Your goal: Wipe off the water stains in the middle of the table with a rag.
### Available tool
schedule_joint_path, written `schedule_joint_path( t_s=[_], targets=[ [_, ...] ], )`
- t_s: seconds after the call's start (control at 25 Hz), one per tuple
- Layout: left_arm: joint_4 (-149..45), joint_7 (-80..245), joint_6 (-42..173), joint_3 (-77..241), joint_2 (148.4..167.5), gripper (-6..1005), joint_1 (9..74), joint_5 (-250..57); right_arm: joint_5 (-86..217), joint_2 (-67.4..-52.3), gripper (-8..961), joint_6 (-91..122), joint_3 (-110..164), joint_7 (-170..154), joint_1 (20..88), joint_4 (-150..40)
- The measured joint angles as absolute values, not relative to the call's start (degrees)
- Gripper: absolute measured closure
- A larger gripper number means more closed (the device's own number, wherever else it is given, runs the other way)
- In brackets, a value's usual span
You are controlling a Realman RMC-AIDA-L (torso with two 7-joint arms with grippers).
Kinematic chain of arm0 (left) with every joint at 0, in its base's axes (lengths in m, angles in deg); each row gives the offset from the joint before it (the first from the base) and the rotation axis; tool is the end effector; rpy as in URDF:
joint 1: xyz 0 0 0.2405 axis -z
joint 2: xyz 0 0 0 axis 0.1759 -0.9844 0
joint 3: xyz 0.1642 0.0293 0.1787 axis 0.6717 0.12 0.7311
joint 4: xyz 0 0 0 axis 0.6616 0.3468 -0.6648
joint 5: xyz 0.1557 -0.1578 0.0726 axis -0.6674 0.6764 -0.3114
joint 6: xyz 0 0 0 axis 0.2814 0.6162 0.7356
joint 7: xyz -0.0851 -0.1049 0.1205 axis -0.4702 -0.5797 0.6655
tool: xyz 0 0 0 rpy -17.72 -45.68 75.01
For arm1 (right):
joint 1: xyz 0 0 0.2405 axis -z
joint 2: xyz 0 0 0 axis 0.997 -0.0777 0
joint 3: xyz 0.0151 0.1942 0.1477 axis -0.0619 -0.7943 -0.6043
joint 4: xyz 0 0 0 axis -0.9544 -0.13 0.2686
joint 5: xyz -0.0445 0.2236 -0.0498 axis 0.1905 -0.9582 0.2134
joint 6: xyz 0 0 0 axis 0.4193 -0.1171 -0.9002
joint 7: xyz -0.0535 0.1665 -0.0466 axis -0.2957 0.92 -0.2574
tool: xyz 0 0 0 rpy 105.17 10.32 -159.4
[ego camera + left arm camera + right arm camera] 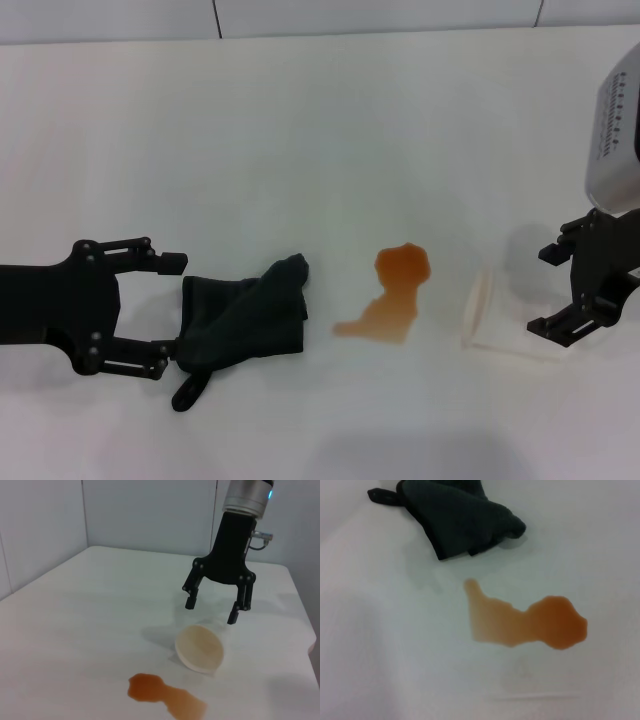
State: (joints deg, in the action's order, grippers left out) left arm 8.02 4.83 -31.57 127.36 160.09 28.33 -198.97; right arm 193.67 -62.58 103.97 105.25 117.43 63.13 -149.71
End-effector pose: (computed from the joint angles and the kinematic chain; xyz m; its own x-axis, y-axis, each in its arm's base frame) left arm -0.2546 0.2962 0.0246 0.9372 0.1438 0.3178 0.1859 -0.9768 -0.1062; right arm 0.1707 0.3266 0.0053 0.8944 -0.2773 0.3509 -0.1728 -0.9379 -0.3008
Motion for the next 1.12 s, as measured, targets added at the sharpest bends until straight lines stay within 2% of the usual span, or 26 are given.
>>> schedule_joint_path(
  t_s=[1.12],
  targets=[
    [7.9,4.8,-31.1,127.2,160.19,109,28.3,-199.1,195.7,-62.67,159,98.9,110.5,118.3,62.3,-145.0]
  ],
)
